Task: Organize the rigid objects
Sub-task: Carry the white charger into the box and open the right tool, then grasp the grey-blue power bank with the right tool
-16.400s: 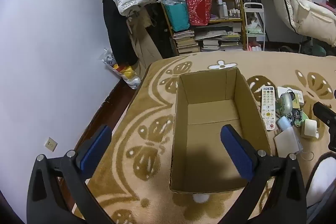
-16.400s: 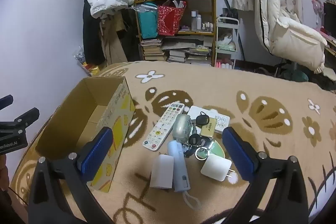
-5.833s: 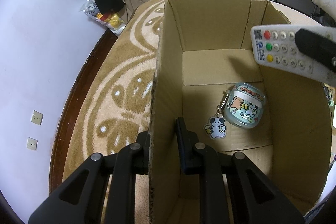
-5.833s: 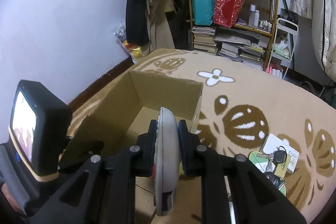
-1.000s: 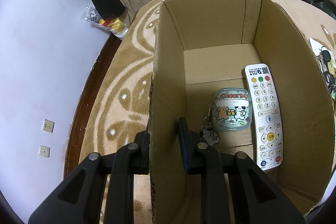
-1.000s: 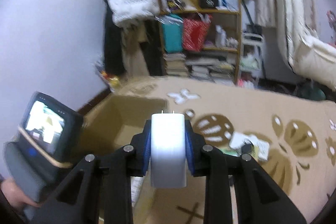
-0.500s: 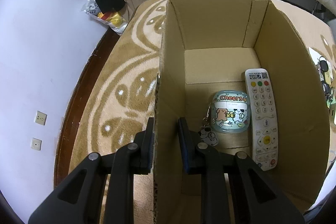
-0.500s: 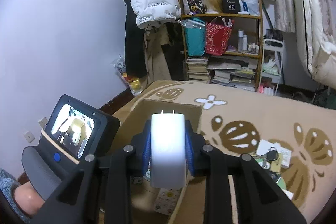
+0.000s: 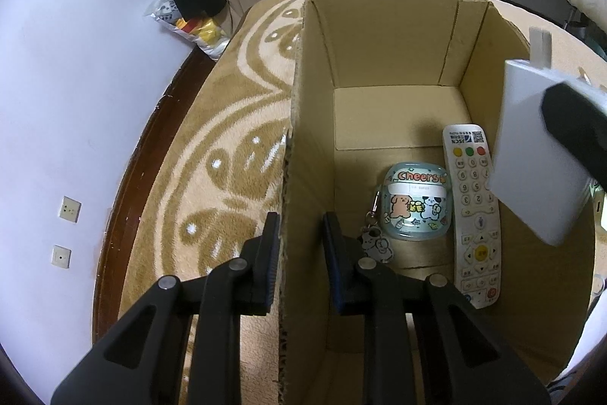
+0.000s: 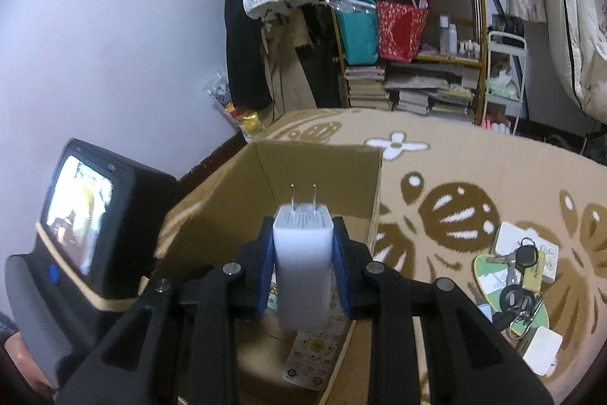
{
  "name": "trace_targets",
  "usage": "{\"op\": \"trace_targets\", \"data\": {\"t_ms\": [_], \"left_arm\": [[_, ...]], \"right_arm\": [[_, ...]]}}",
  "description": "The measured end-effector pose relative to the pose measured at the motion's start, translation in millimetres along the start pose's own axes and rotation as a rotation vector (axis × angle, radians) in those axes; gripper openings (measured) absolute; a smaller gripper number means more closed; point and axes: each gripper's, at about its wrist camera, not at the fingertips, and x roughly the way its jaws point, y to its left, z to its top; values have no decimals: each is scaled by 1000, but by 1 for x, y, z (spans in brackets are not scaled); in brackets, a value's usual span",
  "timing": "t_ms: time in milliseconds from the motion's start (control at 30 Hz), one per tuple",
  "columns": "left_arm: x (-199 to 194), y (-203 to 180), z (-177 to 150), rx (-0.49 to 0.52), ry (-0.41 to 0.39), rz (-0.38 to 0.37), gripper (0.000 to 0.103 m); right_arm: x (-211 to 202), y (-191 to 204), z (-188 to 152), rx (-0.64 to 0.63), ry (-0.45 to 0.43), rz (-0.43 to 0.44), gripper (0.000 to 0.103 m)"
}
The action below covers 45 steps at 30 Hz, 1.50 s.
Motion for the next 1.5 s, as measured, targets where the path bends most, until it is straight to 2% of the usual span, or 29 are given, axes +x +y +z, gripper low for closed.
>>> {"op": "trace_targets", "data": {"t_ms": [167,267,400,467,533,667,833,1000,1200,1500], "left_arm": [[-2,2,-1,0,-3,-19,18],[-3,1,0,-6,-3,-44,14],[-3,-1,-2,9,-10,-20,15],[-2,0,-1,10,-9,-17,17],[-2,0,-1,4,-8,-18,17],[-1,1,-1,7,-8,-16,17],[-2,1,-1,5,-7,-15,18],[-1,-1,-2,17,-8,-3,18],[-2,-1,-3,17,-8,-4,19],[-2,-2,-3,17,-9,-7,20]], "right_arm": [[-2,-7,0,42,4,9,30],[-12,-5,4,13,-50,-12,30],[-24,-1,10,-44,-92,-66,32],[-26,-4,10,-63,-86,-103,39],[-30,-13,10,-56,-90,-137,56],[-35,-39,10,17,-76,-170,63],[-45,-73,3,101,-63,-225,91],[-43,-105,-7,201,15,-262,91],[-29,-124,-25,250,108,-282,91],[-10,-128,-46,230,213,-305,91]]}}
